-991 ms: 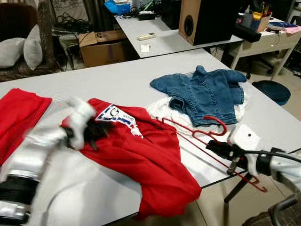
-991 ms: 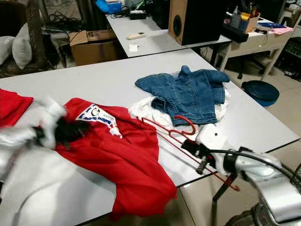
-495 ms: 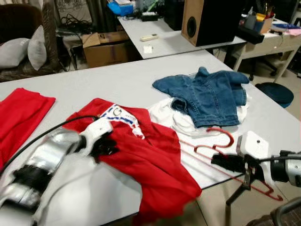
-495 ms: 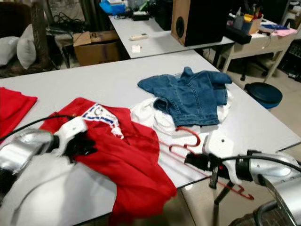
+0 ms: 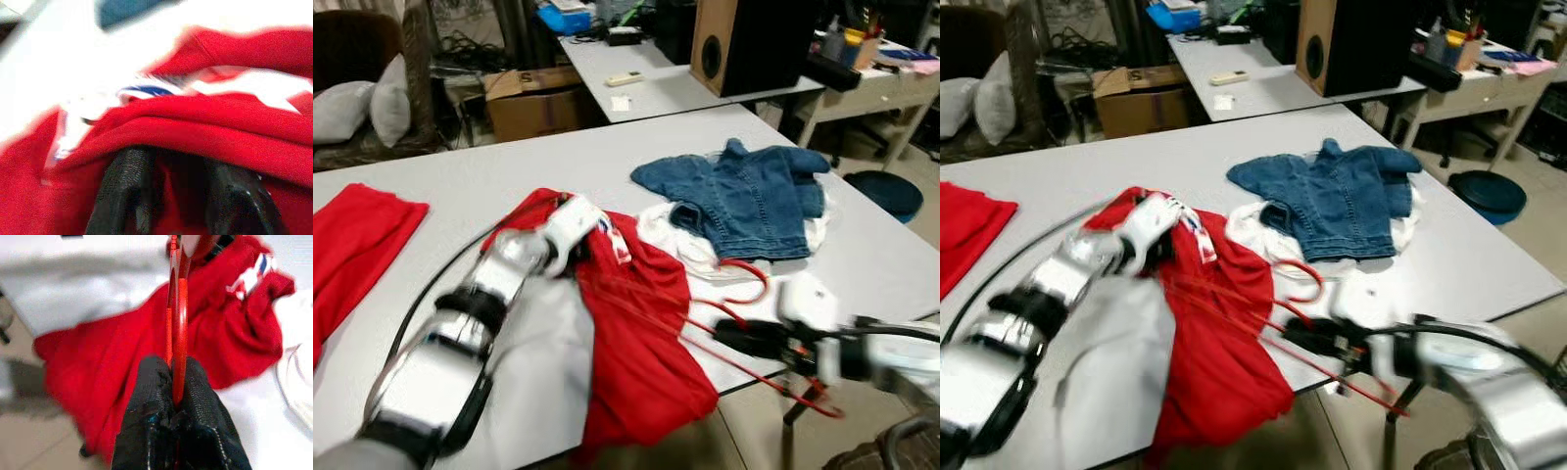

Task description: Hang hanger

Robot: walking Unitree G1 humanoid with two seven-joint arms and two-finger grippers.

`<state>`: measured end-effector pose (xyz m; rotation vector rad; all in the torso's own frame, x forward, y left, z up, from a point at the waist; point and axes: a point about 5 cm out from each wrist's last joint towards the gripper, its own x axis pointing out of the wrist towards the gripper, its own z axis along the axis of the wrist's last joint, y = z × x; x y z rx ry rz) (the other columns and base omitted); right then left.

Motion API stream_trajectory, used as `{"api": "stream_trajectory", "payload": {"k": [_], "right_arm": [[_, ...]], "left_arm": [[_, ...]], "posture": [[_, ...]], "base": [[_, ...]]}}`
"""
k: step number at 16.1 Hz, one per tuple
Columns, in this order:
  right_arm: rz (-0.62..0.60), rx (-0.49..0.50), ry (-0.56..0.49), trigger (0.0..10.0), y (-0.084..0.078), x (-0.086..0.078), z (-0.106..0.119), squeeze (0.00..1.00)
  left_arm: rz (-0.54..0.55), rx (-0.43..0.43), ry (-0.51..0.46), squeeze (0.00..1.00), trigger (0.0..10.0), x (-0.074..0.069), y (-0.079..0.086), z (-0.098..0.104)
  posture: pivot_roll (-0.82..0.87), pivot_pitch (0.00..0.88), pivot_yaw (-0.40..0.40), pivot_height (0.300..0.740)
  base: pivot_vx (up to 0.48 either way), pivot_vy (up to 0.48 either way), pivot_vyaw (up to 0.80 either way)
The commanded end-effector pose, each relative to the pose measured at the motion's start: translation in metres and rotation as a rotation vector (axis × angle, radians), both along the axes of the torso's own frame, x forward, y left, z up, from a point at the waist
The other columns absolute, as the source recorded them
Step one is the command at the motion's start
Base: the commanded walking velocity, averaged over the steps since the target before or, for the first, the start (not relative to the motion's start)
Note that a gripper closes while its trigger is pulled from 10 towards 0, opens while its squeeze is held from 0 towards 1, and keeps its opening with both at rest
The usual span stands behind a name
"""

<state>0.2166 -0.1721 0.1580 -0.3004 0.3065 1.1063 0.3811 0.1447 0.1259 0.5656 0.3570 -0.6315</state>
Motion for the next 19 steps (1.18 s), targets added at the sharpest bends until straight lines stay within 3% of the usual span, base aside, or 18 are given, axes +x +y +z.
{"api": "stream_trajectory", "payload": {"k": [1, 3, 4, 5, 6, 7, 9, 10, 11, 12, 15, 17, 18, 19], "right_arm": [[-0.029, 0.004, -0.038, 10.0, 0.006, 0.006, 0.001, 0.0], [-0.056, 0.025, -0.083, 10.0, 0.009, 0.008, 0.005, 0.0], [-0.092, 0.04, -0.114, 10.0, 0.003, 0.008, 0.013, 0.0], [-0.112, 0.046, -0.121, 10.0, -0.001, 0.007, 0.016, 0.0], [-0.154, 0.04, -0.14, 10.0, -0.012, 0.005, 0.022, 0.0], [-0.215, 0.035, -0.157, 10.0, -0.027, 0.002, 0.029, 0.0], [-0.265, 0.034, -0.165, 10.0, -0.04, -0.005, 0.035, 0.0], [-0.283, 0.034, -0.166, 10.0, -0.045, -0.011, 0.039, 0.0], [-0.294, 0.041, -0.149, 10.0, -0.052, -0.02, 0.042, 0.0], [-0.315, 0.029, -0.141, 10.0, -0.058, -0.026, 0.043, 0.0], [-0.388, 0.003, -0.163, 10.0, -0.062, -0.025, 0.039, 0.0], [-0.478, 0.017, -0.183, 10.0, -0.064, -0.018, 0.036, 0.0], [-0.504, 0.018, -0.179, 10.0, -0.064, -0.016, 0.033, 0.0], [-0.513, 0.025, -0.173, 10.0, -0.062, -0.016, 0.031, 0.0]], "left_arm": [[0.059, 0.009, -0.085, 0.0, 10.0, 0.008, 0.007, 0.014], [0.118, -0.014, -0.169, 0.0, 10.0, 0.017, 0.021, 0.035], [0.156, 0.026, -0.209, 0.0, 10.0, 0.018, 0.041, 0.045], [0.167, 0.047, -0.216, 0.0, 10.0, 0.018, 0.051, 0.048], [0.164, 0.124, -0.211, 0.0, 10.0, 0.015, 0.068, 0.048], [0.169, 0.122, -0.186, 0.0, 10.0, 0.01, 0.083, 0.048], [0.146, 0.067, -0.14, 0.0, 10.0, 0.007, 0.089, 0.047], [0.105, 0.078, -0.102, 0.0, 10.0, 0.003, 0.091, 0.044], [0.077, 0.14, -0.039, 0.0, 10.0, -0.003, 0.099, 0.034], [0.037, 0.196, 0.027, 1.0, 10.0, -0.01, 0.107, 0.027], [-0.041, 0.277, 0.227, 1.0, 10.0, -0.028, 0.136, 0.024], [-0.047, 0.198, 0.231, 1.0, 10.0, -0.03, 0.143, 0.037], [-0.067, 0.049, 0.178, 1.0, 10.0, -0.024, 0.135, 0.052], [-0.094, -0.042, 0.154, 1.0, 10.0, -0.021, 0.127, 0.059]], "posture": [[0.0, 0.0, 0.093, 0.74], [-0.02, 0.0, 0.112, 0.74], [-0.02, 0.0, 0.112, 0.74], [-0.02, 0.0, 0.112, 0.74], [-0.03, 0.0, 0.115, 0.74], [-0.04, 0.0, 0.119, 0.74], [-0.05, 0.0, 0.123, 0.74], [-0.06, 0.0, 0.126, 0.74], [-0.07, 0.0, 0.13, 0.74], [-0.07, 0.0, 0.131, 0.74], [-0.07, 0.0, 0.139, 0.74], [-0.07, 0.0, 0.137, 0.74], [-0.06, 0.0, 0.134, 0.74], [-0.06, 0.0, 0.13, 0.74]], "base": [[0.0, 0.0, 0.0], [0.0, 0.0, 0.0], [0.0, 0.0, 0.0], [0.0, 0.0, 0.0], [0.0, 0.0, 0.0], [0.0, 0.0, 0.0], [0.0, 0.0, 0.0], [0.0, 0.0, 0.0], [0.0, 0.0, 0.0], [0.0, 0.0, 0.0], [0.0, 0.0, 0.0], [0.0, 0.0, 0.0], [0.0, 0.0, 0.0], [0.0, 0.0, 0.0]]}}
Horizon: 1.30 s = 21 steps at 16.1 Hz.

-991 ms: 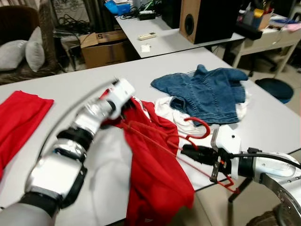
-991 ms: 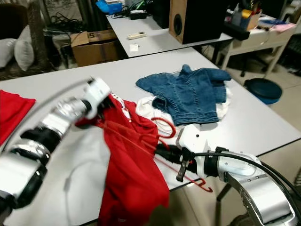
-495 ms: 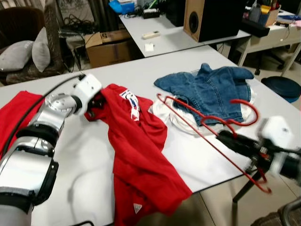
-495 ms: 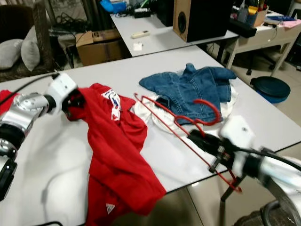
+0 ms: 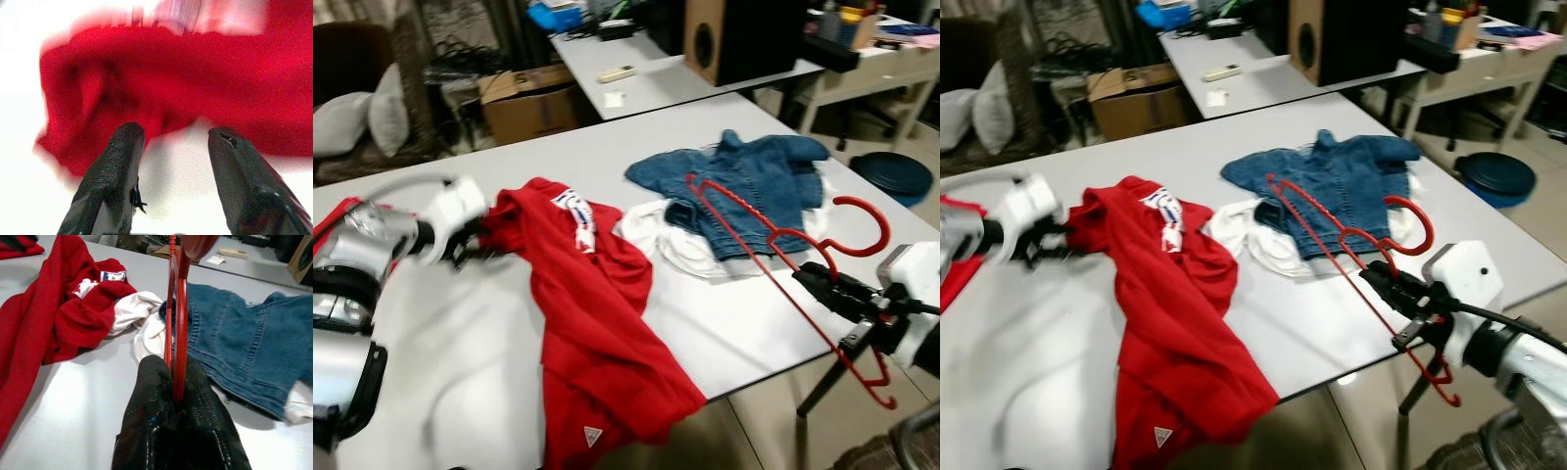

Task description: Hang hanger

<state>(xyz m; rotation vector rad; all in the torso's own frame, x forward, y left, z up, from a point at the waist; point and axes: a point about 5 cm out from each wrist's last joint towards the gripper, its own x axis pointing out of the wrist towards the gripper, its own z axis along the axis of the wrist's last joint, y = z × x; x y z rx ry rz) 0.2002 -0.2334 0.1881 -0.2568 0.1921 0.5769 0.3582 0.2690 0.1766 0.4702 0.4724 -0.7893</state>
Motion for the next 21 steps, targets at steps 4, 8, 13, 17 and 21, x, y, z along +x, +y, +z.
{"api": "stream_trajectory", "payload": {"k": [4, 8, 13, 17, 21], "right_arm": [[0.012, 0.036, 0.054, 10.0, 0.015, 0.004, -0.018, 0.0], [0.026, 0.039, 0.05, 10.0, 0.022, 0.008, -0.018, 0.0], [0.05, 0.012, 0.083, 10.0, 0.023, 0.004, -0.024, 0.0], [0.05, 0.012, 0.083, 10.0, 0.023, 0.004, -0.024, 0.0], [0.05, 0.012, 0.083, 10.0, 0.023, 0.004, -0.024, 0.0]], "left_arm": [[-0.223, -0.313, 0.034, 1.0, 10.0, 0.005, -0.07, -0.002], [-0.398, -0.397, 0.144, 1.0, 10.0, -0.025, -0.146, -0.055], [-0.487, -0.098, 0.356, 0.0, 10.0, -0.059, -0.109, -0.092], [-0.487, -0.098, 0.356, 0.0, 10.0, -0.059, -0.109, -0.092], [-0.487, -0.098, 0.356, 0.0, 10.0, -0.059, -0.109, -0.092]], "posture": [[-0.04, 0.0, 0.114, 0.74], [-0.05, 0.0, 0.123, 0.74], [-0.04, 0.0, 0.121, 0.74], [-0.04, 0.0, 0.121, 0.74], [-0.04, 0.0, 0.121, 0.74]], "base": [[0.0, 0.0, 0.0], [0.0, 0.0, 0.0], [0.0, 0.0, 0.0], [0.0, 0.0, 0.0], [0.0, 0.0, 0.0]]}}
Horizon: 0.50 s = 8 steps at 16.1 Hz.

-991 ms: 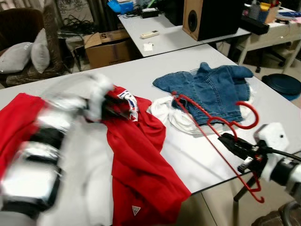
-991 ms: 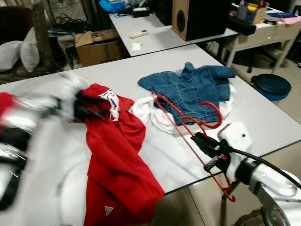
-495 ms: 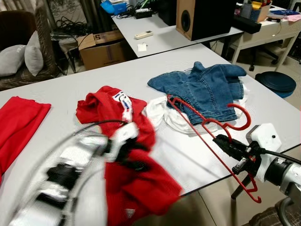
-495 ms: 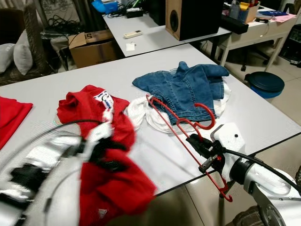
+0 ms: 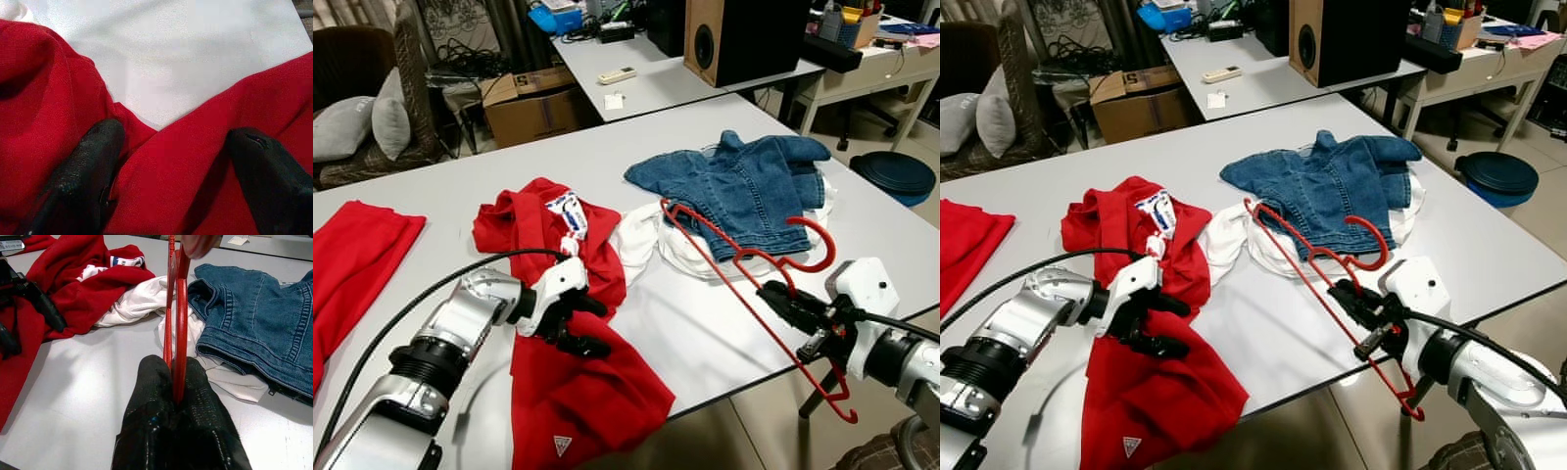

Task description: Hang hanger

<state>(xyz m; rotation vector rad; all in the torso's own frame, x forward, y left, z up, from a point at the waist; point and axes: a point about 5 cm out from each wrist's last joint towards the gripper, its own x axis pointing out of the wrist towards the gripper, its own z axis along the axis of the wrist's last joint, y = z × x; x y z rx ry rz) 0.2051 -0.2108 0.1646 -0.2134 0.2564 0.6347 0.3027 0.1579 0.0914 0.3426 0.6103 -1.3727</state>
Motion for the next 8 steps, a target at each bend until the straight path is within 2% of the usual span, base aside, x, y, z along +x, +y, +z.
{"api": "stream_trajectory", "payload": {"k": [1, 8], "right_arm": [[0.005, -0.013, 0.002, 10.0, 0.0001, -0.0009, -0.0001, 0.0], [0.005, -0.013, 0.002, 10.0, 0.0001, -0.0009, -0.0001, 0.0]], "left_arm": [[-0.004, 0.036, 0.025, 0.0, 10.0, -0.0039, 0.0023, -0.0068], [-0.004, 0.036, 0.025, 0.0, 10.0, -0.0039, 0.0023, -0.0068]], "posture": [[-0.04, 0.0, 0.121, 0.74], [-0.04, 0.0, 0.121, 0.74]], "base": [[0.0, 0.0, 0.0], [0.0, 0.0, 0.0]]}}
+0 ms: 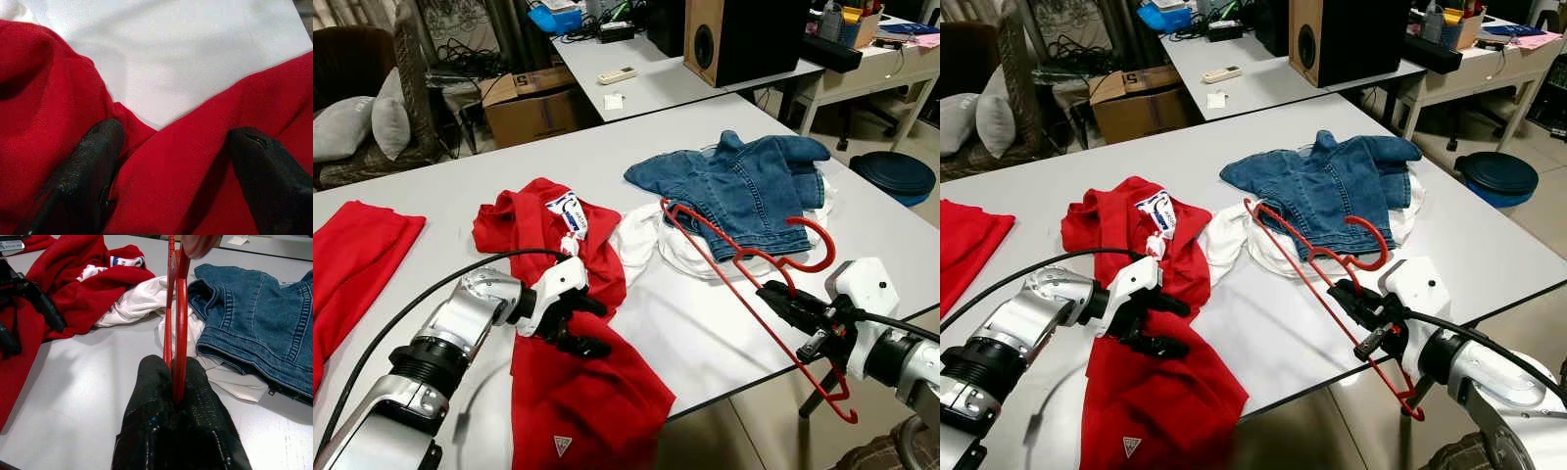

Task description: Hang hanger

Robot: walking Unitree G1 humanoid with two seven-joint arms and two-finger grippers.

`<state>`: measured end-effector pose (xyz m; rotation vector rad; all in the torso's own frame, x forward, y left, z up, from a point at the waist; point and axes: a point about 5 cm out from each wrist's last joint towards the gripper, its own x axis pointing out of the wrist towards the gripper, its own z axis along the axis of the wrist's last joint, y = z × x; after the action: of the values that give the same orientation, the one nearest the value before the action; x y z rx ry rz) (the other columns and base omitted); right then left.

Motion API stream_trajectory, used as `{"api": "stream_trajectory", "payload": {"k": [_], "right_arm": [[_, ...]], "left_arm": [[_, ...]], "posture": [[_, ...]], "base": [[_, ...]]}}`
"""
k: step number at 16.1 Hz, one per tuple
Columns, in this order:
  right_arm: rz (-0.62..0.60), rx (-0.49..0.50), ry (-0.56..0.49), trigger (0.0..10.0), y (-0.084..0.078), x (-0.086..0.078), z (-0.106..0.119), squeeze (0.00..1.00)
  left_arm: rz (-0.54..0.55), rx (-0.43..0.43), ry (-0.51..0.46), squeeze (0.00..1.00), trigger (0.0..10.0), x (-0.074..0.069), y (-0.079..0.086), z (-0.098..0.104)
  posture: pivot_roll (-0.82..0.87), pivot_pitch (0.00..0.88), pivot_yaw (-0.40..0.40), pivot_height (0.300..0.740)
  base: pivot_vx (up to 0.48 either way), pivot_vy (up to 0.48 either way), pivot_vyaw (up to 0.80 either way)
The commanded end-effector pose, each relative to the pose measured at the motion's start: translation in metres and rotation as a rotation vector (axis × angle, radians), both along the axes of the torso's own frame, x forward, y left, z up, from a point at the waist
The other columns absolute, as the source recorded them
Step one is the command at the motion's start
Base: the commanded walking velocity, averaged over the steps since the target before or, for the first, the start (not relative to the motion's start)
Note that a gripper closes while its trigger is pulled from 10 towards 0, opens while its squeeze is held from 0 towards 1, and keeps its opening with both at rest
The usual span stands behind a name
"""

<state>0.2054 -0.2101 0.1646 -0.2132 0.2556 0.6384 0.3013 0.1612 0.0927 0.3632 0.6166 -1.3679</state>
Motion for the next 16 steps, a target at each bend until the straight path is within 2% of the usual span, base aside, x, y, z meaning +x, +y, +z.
{"api": "stream_trajectory", "payload": {"k": [1, 3, 5, 7, 8, 9, 12, 14, 15, 16], "right_arm": [[0.033, 0.004, 0.007, 10.0, 0.007, 0.001, -0.002, 0.0], [0.08, 0.023, 0.018, 10.0, 0.017, 0.003, -0.006, 0.0], [0.08, 0.017, 0.026, 10.0, 0.016, 0.002, -0.007, 0.0], [0.079, 0.008, 0.033, 10.0, 0.015, -0.001, -0.008, 0.0], [0.075, 0.005, 0.033, 10.0, 0.014, -0.002, -0.007, 0.0], [0.069, 0.006, 0.03, 10.0, 0.012, -0.003, -0.006, 0.0], [0.051, 0.002, 0.02, 10.0, 0.008, -0.003, -0.004, 0.0], [0.045, 0.012, 0.004, 10.0, 0.008, -0.001, -0.002, 0.0], [0.006, 0.061, -0.042, 10.0, 0.01, 0.006, 0.004, 0.0], [-0.021, 0.071, -0.067, 10.0, 0.011, 0.01, 0.005, 0.0]], "left_arm": [[0.116, 0.057, -0.038, 0.0, 10.0, 0.001, 0.033, 0.011], [0.284, 0.041, -0.14, 0.0, 10.0, 0.008, 0.061, 0.035], [0.266, 0.098, -0.112, 0.0, 10.0, 0.003, 0.062, 0.026], [0.282, 0.179, -0.144, 0.0, 10.0, 0.001, 0.078, 0.028], [0.309, 0.212, -0.191, 0.0, 10.0, 0.003, 0.089, 0.036], [0.35, 0.194, -0.243, 0.0, 10.0, 0.005, 0.102, 0.052], [0.434, 0.248, -0.343, 0.0, 10.0, 0.001, 0.146, 0.091], [0.504, 0.171, -0.412, 0.0, 10.0, 0.005, 0.152, 0.108], [0.561, -0.04, -0.473, 0.0, 10.0, 0.013, 0.135, 0.119], [0.578, -0.116, -0.48, 0.0, 10.0, 0.015, 0.126, 0.119]], "posture": [[-0.01, 0.0, 0.099, 0.74], [-0.01, 0.0, 0.102, 0.74], [-0.01, 0.0, 0.107, 0.74], [-0.02, 0.0, 0.11, 0.74], [-0.02, 0.0, 0.11, 0.74], [-0.02, 0.0, 0.109, 0.74], [-0.02, 0.0, 0.102, 0.74], [-0.01, 0.0, 0.093, 0.74], [-0.01, 0.0, 0.087, 0.74], [-0.01, 0.0, 0.087, 0.74]], "base": [[0.0, 0.0, 0.0], [0.0, 0.0, 0.0], [0.0, 0.0, 0.0], [0.0, 0.0, 0.0], [0.0, 0.0, 0.0], [0.0, 0.0, 0.0], [0.0, 0.0, 0.0], [0.0, 0.0, 0.0], [0.0, 0.0, 0.0], [0.0, 0.0, 0.0]]}}
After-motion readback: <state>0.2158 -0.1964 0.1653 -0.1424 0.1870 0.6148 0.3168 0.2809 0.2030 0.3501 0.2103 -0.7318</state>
